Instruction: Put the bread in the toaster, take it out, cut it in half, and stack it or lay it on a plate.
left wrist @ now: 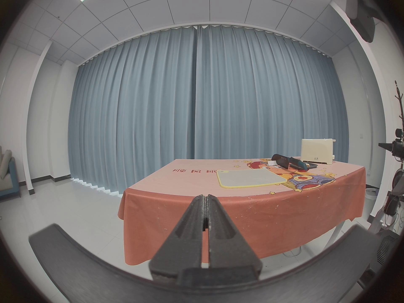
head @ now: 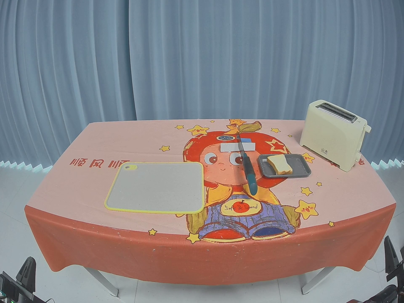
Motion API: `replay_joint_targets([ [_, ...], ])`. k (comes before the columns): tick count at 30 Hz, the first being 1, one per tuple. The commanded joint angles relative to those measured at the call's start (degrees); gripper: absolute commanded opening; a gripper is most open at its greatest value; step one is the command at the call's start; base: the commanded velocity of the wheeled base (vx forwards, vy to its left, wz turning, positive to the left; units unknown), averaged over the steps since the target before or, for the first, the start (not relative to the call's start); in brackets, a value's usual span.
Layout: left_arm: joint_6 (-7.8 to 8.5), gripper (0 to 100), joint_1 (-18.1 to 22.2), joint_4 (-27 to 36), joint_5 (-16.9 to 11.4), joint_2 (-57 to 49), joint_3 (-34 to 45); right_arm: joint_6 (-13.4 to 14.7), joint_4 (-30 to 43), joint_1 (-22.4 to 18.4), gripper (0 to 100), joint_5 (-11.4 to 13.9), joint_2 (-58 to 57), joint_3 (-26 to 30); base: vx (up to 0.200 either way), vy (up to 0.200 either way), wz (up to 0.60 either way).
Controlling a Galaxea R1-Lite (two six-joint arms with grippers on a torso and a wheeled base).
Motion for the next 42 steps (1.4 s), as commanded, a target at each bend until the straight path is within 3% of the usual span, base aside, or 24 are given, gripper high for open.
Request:
replay_joint_targets([
  [1,-0.04,0,0.0,0.0,-0.1,0.1,1.0,0.0,0.3,0.0,100,0.1,-1.2,1.5,0.0,0.0,0.0],
  [5,-0.04,0,0.0,0.0,0.0,0.1,1.0,-0.1,7.3,0.3,100,0.5,-4.1,1.1,0.0,0.0,0.0],
  [11,-0.04,0,0.0,0.0,0.0,0.1,1.0,0.2,7.2,0.4,100,0.1,-4.1,1.2,0.0,0.0,0.0],
  [14,-0.04,0,0.0,0.0,0.0,0.1,1.0,-0.9,7.2,0.3,100,-1.1,-4.1,1.4,0.0,0.0,0.0],
  [16,-0.04,0,0.0,0.0,0.0,0.1,1.0,-0.9,8.8,0.1,100,-3.6,-4.0,1.5,0.0,0.0,0.0],
  [18,-0.04,0,0.0,0.0,0.0,0.1,1.0,-0.8,9.0,0.0,100,-3.6,-4.0,1.5,0.0,0.0,0.0],
  [22,-0.04,0,0.0,0.0,-0.1,0.1,1.0,2.4,8.7,0.0,100,-5.4,-4.1,1.5,0.0,0.0,0.0],
  [26,-0.04,0,0.0,0.0,0.0,0.1,1.0,2.7,8.7,0.0,100,-7.0,-4.1,1.5,0.0,0.0,0.0],
  [42,-0.04,0,0.0,0.0,0.0,0.1,1.0,2.1,8.8,0.4,100,-6.5,-4.3,1.5,0.0,0.0,0.0],
])
